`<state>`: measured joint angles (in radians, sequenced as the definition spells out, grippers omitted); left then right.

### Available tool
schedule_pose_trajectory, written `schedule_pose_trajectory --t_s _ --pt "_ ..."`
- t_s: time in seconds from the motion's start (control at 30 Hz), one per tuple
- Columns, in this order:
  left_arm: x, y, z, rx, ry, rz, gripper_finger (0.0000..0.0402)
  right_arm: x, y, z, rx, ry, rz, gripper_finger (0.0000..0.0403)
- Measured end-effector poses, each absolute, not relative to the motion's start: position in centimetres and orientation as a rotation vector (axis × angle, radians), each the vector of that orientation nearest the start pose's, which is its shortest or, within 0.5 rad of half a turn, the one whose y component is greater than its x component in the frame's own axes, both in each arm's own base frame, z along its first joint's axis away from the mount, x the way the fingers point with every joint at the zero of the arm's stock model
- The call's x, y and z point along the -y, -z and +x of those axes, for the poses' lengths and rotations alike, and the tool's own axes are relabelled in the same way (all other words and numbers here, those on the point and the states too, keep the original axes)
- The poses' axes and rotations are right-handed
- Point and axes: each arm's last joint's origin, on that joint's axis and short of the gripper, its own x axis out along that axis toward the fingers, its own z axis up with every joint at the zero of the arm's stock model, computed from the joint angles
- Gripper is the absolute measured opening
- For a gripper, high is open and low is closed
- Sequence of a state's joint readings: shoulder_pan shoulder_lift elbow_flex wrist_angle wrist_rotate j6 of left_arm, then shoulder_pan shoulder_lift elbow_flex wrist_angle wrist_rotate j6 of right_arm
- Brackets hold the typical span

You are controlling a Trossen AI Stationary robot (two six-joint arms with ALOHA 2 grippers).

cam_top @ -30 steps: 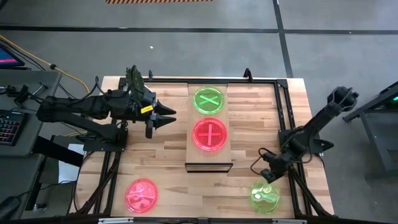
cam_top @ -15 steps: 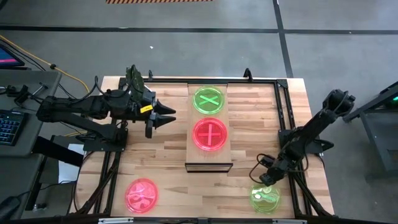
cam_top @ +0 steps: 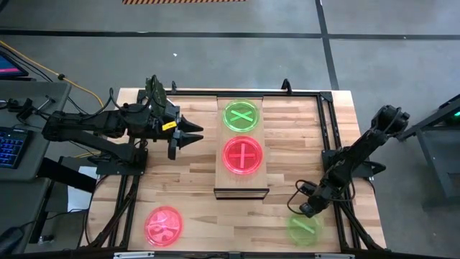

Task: Place and stack plates onto a shelf
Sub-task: Stack the green plate on top of the other green plates on the shelf

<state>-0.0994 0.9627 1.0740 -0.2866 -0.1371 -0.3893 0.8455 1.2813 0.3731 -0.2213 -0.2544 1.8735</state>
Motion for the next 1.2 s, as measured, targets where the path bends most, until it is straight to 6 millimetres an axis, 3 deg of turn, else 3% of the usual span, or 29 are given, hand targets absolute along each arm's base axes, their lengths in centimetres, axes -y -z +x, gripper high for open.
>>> schedule_pose_trajectory --t_s 0.17,0.37,0.53,0.8,0.9,1.03,1.2 --pt "1.6 -39.0 20.0 -0.165 -0.069 -0.343 0.015 -14.7 -11.9 12.1 -1.527 0.209 1.175 0.0005" --pt "1.6 -39.0 20.0 -0.165 -0.069 -0.336 0.0148 -15.9 -14.7 13.1 -1.36 -0.174 1.23 0.0001" --pt "1.6 -39.0 20.0 -0.165 -0.069 -0.334 0.0147 -16.2 -16.4 13.4 -1.25 -0.318 1.277 0.0" --pt "1.6 -39.1 20.0 -0.157 -0.068 -0.341 0.0149 -16.8 -21.3 14.2 -0.977 -0.682 1.586 0.0" --pt "1.6 -39.4 20.1 -0.131 -0.063 -0.345 0.015 -16.5 -23.1 14.8 -0.905 -0.714 1.676 0.0" --pt "1.6 -39.6 20.0 -0.104 -0.058 -0.348 0.015 -15.6 -25.7 17.0 -0.857 -0.711 1.619 0.0" --pt "1.6 -39.8 19.9 -0.089 -0.055 -0.337 0.0149 -11.8 -27.9 20.6 -0.774 -0.57 1.506 0.0"
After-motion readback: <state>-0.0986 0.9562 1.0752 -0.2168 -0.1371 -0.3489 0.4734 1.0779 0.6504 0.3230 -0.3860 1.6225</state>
